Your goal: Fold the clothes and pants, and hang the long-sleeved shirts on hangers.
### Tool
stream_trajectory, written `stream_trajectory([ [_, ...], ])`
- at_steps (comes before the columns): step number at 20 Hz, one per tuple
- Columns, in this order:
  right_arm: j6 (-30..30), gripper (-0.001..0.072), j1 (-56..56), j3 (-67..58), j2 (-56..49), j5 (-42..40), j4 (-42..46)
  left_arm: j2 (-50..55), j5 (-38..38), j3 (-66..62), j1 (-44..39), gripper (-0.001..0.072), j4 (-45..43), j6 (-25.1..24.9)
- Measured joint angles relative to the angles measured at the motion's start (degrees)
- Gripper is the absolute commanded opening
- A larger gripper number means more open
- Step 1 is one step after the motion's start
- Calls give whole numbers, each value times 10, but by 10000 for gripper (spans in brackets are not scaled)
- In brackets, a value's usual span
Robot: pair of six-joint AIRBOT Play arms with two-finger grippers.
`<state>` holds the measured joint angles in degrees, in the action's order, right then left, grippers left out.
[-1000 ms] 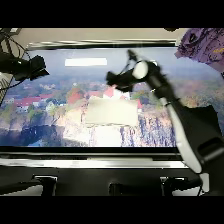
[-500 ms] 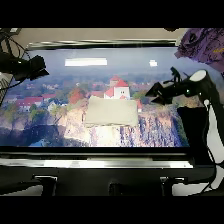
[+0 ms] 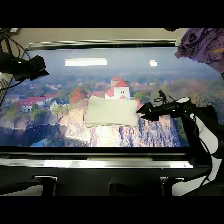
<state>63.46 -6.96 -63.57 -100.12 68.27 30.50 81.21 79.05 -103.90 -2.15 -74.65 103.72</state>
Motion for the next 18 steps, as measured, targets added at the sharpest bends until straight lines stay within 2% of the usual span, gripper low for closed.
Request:
stream_trajectory([
  [1, -6, 397, 6, 2, -2, -12, -6, 0, 0, 0, 0, 19, 0, 0],
  [2, -10, 392, 11, 4, -5, -22, -12, 0, 0, 0, 0, 19, 0, 0],
  [3, -14, 355, 16, 5, -6, -30, -18, 0, 0, 0, 0, 19, 0, 0],
  [5, -15, 234, 26, 7, -8, -49, -26, 0, 0, 0, 0, 19, -1, 0],
  [6, -15, 120, 32, 7, -9, -58, -28, 0, 0, 0, 0, 19, -2, 0],
  [7, -15, 44, 38, 8, -9, -63, -31, 0, 0, 0, 0, 19, -3, 0],
  [12, 0, 26, 47, -13, 0, -61, -55, 0, 0, 0, 0, 19, -5, 0],
  [18, 101, 26, -17, -154, 15, -59, -11, 0, 0, 0, 0, 19, -7, 0],
])
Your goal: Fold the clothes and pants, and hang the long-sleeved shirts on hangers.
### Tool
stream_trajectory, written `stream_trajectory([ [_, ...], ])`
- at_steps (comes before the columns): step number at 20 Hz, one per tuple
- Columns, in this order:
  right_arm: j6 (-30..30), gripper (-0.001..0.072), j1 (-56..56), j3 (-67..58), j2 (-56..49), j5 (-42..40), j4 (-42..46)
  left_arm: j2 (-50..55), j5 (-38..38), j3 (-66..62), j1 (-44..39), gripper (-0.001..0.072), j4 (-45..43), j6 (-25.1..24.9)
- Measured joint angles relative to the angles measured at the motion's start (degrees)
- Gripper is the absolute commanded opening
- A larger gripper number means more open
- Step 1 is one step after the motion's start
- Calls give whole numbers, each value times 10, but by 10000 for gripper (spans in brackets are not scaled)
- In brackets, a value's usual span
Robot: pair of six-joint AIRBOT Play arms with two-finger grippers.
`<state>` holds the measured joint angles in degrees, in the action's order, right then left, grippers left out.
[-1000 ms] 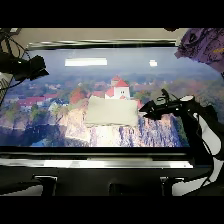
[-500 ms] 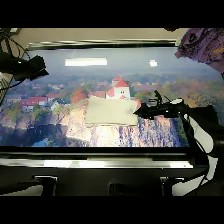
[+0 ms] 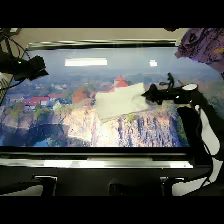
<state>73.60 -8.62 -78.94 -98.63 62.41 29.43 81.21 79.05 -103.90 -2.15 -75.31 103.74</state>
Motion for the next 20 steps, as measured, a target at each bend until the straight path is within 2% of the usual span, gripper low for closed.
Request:
stream_trajectory([
  [8, 147, 25, -120, -164, 7, 3, 106, 0, 0, 0, 0, 19, 0, 0],
  [15, 267, 25, -218, -187, 60, 2, 203, 0, 0, 0, 2, 19, 0, 4],
  [20, 382, 25, -239, -189, 120, 23, 323, 0, 0, 0, 2, 19, 0, 10],
])
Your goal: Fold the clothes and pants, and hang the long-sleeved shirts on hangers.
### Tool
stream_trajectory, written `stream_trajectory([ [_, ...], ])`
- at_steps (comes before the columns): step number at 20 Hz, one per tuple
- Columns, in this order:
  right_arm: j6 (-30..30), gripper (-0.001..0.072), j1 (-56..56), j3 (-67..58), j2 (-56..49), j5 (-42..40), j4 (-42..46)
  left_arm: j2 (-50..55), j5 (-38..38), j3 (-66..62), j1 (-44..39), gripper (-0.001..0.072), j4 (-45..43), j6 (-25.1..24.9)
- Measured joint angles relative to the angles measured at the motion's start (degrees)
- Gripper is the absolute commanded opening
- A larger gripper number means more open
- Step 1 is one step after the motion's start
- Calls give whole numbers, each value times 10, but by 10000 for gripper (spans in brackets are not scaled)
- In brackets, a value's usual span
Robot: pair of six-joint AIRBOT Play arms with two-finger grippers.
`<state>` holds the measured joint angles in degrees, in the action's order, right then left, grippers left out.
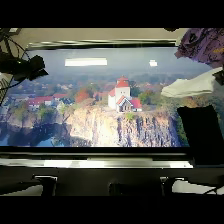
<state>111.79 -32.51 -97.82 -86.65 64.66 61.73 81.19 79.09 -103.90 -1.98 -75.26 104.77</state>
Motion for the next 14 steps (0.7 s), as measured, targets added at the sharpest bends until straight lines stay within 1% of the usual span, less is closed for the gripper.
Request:
stream_trajectory([
  [3, 64, 25, -3, 0, 30, 32, 75, 0, 0, 0, 0, 19, 0, 5],
  [6, 106, 25, -4, 0, 50, 78, 144, 0, 0, 0, 4, 19, 0, 6],
  [10, 133, 25, -4, 0, 64, 142, 214, 0, 0, 0, 9, 19, 0, 7],
  [14, 140, 26, -4, 3, 68, 213, 277, 0, 0, 0, 11, 19, 1, 7],
])
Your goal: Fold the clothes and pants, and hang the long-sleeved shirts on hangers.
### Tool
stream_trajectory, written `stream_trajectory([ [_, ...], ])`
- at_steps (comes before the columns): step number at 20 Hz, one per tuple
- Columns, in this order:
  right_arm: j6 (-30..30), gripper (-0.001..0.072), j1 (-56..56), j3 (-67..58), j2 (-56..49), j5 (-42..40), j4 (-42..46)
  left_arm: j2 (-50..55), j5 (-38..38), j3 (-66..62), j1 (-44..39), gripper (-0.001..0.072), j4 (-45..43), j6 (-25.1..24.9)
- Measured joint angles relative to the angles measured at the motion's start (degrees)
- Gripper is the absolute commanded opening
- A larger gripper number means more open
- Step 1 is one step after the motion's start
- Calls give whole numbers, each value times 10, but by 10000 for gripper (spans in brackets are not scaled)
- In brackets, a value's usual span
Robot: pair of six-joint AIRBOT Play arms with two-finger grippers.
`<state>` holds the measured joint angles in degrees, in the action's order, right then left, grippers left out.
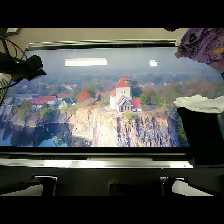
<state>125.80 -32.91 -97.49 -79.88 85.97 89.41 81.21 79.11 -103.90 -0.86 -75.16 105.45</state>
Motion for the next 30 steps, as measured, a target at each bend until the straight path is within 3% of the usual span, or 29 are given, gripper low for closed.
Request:
stream_trajectory([
  [7, -10, 27, 20, 142, 53, 49, 105, 0, 0, 0, 1, 19, 0, 0],
  [16, 18, 27, 24, 347, 129, 20, 199, 0, 0, 0, 1, 19, 1, -5],
  [30, 25, 29, 24, 416, 144, 29, 279, 0, 0, 0, 1, 19, 1, -14],
])
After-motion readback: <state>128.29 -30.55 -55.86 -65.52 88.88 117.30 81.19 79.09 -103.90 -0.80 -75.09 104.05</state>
